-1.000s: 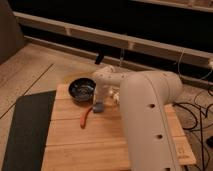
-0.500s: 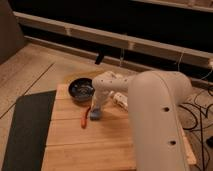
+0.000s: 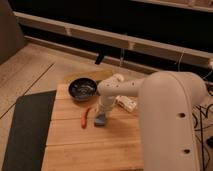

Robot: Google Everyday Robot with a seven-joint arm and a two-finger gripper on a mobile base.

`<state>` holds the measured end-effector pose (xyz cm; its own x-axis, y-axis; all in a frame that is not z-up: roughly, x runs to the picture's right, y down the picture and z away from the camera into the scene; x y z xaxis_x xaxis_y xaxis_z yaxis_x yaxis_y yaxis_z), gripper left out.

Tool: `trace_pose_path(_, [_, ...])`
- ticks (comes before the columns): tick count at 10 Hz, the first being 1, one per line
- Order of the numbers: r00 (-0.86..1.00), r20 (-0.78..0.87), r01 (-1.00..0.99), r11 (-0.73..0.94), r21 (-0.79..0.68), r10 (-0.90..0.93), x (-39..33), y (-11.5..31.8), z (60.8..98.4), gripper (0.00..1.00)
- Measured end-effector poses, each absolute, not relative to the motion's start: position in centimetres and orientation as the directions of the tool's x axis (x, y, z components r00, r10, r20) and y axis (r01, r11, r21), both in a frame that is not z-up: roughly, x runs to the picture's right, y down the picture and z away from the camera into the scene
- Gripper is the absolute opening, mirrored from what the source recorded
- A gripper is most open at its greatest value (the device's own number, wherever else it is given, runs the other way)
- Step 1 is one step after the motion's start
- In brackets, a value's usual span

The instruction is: Wipe the white sponge on the table

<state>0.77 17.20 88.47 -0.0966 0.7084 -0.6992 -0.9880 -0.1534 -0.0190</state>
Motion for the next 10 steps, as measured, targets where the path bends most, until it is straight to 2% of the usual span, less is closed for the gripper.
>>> trace_pose_path(4, [-0.152, -0.719, -0.988, -0.122, 0.094, 0.678, 5.3, 17.3, 89.5, 0.0])
trace_pose_path(10, [-0.155, -0.679, -0.985, -0.057, 0.164, 0.717, 9.2, 12.2, 92.8, 0.0])
